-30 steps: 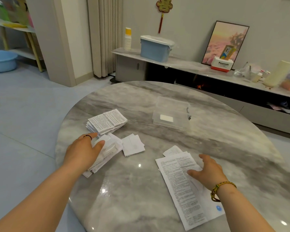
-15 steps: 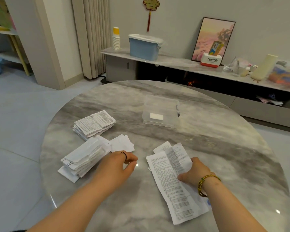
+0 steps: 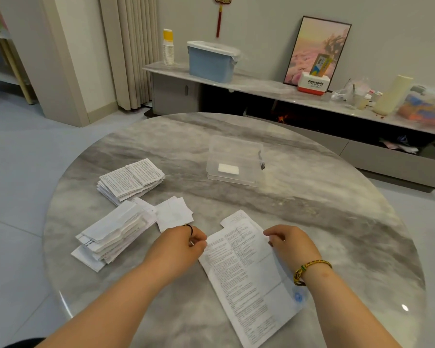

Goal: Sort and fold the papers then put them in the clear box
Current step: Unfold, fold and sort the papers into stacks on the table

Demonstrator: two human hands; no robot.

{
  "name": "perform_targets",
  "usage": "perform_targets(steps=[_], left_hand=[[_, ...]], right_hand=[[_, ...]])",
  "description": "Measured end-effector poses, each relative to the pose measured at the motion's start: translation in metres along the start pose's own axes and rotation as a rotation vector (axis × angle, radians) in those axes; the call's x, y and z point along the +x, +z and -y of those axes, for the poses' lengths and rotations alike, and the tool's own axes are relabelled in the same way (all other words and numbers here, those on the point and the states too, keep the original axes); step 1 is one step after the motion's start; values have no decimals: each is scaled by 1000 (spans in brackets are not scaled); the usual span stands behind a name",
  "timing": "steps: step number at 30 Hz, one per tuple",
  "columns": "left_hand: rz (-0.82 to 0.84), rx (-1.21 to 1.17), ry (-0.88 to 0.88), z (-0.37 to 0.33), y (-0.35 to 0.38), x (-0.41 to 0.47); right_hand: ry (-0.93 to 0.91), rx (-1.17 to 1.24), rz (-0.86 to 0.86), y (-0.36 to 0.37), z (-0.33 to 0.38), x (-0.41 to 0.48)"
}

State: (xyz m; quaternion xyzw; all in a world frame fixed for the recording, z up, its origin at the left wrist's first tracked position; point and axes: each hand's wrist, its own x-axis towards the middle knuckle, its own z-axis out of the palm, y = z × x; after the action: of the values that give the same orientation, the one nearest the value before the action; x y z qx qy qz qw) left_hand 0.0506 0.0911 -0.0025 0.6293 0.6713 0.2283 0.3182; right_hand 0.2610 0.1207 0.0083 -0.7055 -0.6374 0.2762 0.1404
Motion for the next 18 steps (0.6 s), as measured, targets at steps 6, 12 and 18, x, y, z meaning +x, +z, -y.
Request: perform_targets(steps=[6, 12, 18], left_hand=[[9, 148, -18, -7, 4, 5], [115, 453, 15, 0, 14, 6], [126, 446, 21, 0, 17, 10]], right_hand=[[16, 6, -12, -1, -1, -1], [124, 61, 148, 5, 0, 5], [118, 15, 225, 11, 2, 2]])
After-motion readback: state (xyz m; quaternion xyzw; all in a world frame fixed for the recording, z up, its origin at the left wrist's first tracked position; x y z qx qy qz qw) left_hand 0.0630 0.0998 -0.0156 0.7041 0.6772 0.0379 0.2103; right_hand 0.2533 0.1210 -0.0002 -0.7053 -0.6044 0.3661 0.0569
